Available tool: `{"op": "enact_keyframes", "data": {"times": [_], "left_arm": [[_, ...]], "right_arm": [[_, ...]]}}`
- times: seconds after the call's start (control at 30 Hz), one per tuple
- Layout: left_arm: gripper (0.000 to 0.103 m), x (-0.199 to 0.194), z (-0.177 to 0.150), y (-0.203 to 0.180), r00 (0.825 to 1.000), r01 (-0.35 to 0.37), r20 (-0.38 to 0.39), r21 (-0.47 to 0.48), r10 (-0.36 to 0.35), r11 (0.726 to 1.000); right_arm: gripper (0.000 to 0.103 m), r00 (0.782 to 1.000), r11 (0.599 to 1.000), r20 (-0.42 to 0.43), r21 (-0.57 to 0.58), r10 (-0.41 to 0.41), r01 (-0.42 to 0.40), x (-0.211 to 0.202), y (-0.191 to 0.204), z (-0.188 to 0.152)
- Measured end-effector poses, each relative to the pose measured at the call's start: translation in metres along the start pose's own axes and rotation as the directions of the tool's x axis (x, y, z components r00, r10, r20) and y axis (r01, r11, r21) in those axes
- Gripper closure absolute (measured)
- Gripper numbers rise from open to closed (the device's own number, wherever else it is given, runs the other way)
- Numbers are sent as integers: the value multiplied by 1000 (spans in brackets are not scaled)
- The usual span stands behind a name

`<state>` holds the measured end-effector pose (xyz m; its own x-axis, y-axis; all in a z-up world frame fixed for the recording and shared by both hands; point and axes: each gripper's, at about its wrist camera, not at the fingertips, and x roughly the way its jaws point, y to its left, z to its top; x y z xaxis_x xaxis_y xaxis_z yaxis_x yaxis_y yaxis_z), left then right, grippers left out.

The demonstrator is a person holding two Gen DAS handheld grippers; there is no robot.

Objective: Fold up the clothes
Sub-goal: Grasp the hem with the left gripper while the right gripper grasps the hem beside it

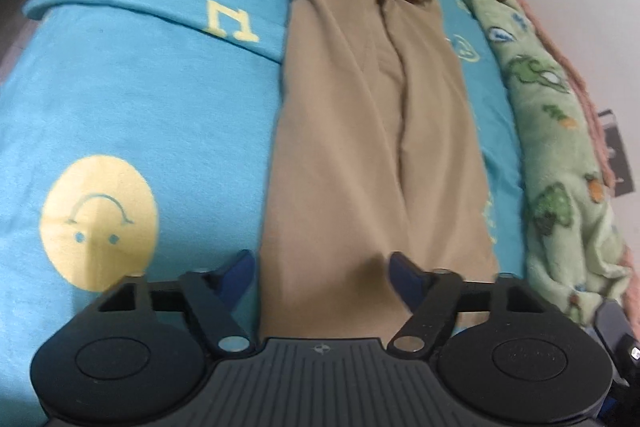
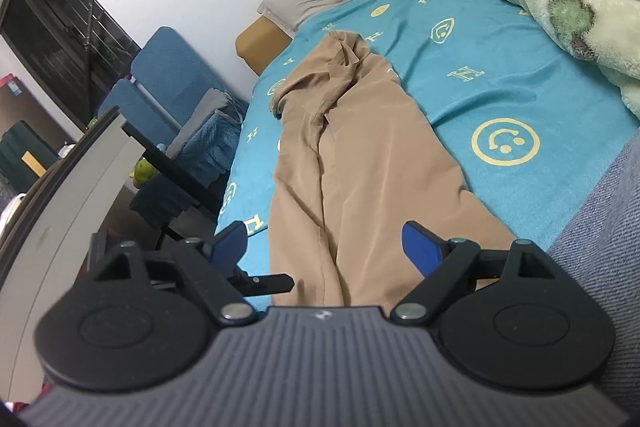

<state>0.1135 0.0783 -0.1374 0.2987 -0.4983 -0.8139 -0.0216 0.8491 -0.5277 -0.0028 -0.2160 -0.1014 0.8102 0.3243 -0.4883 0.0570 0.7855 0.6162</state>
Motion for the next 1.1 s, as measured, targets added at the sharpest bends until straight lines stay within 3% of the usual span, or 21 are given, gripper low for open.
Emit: {"op": "enact_keyframes", "data": {"times": [0.1, 0.2, 0.4, 0.47, 0.57, 0.73, 0.8, 0.9, 0.97, 1.1], "left_arm": [[46, -7, -4, 2, 998, 58, 21, 1, -58, 998], [46, -10, -3, 6, 990, 134, 34, -15, -134, 991], [42, 6, -8, 8, 997, 21, -69, -49, -24, 999], [36, 6, -7, 7, 997, 33, -74, -34, -35, 999], [36, 5, -11, 3, 996, 41, -79, -10, -41, 999], [63, -3, -13, -5, 996, 84, -44, 16, -83, 996], [65, -4, -14, -4, 994, 104, -45, 4, -103, 995], [62, 4, -14, -5, 995, 71, -74, -11, -72, 997], [54, 12, -14, -3, 994, 30, -107, -17, -31, 999], [37, 16, -14, -8, 992, 55, -114, -1, -55, 998]], "right_arm": [[17, 1000, 1000, 2, 0, 1, -1, -1, 0, 0], [17, 1000, 1000, 1, 2, 5, -5, -1, 0, 0], [17, 1000, 1000, 0, 5, 12, -12, -2, -2, 1], [17, 1000, 1000, 1, 6, 14, -14, -3, -3, 1], [17, 1000, 1000, 0, 6, 16, -16, -3, -2, 1], [17, 1000, 1000, -1, 2, 16, -16, -2, -3, 1], [17, 1000, 1000, 0, 0, 14, -14, -2, -3, 0], [17, 1000, 1000, 0, -3, 11, -11, -1, -2, 0], [17, 1000, 1000, -1, -4, 9, -9, -1, -2, 0], [17, 1000, 1000, -1, -8, 5, -5, 0, -1, 0]]}}
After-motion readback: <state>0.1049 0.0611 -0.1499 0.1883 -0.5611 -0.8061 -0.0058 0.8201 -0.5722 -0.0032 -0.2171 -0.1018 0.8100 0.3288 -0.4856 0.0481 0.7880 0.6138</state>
